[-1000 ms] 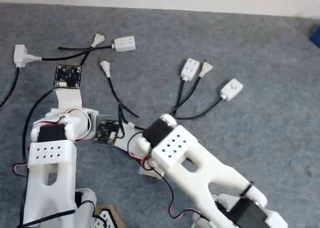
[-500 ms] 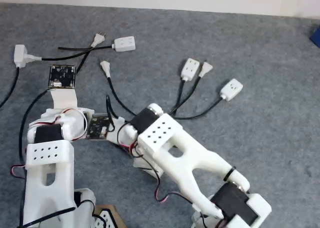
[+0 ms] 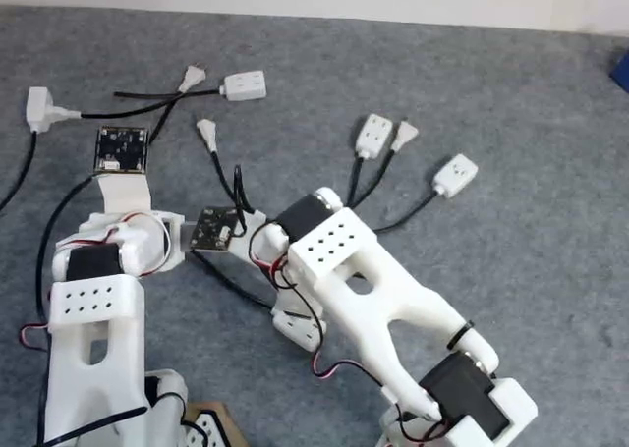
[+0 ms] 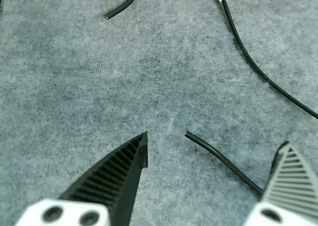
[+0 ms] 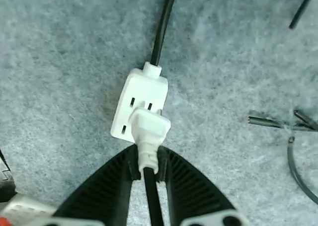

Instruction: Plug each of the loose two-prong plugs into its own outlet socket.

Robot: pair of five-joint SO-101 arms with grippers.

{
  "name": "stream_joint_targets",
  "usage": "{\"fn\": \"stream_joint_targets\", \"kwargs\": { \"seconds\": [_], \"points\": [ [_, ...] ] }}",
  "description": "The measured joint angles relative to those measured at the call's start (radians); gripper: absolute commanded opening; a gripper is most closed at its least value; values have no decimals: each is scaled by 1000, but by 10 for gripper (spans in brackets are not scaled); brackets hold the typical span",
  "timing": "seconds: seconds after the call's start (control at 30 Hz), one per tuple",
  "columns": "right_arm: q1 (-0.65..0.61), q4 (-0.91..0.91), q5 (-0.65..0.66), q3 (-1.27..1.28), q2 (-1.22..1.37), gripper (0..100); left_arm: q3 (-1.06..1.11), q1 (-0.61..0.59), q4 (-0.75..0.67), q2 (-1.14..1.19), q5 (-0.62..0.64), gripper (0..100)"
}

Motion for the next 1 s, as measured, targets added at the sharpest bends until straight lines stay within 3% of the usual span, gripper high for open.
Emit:
{"fn": "stream_joint_targets", "kwargs": {
  "seconds": [0.27,0.83,1.0],
  "points": [
    [-81,0,0,0,2,8,0,0,0,0,0,386],
    [-55,6,0,32,2,8,0,-12,0,0,0,386],
    [-54,100,0,-40,2,8,0,-12,0,0,0,386]
  ]
}}
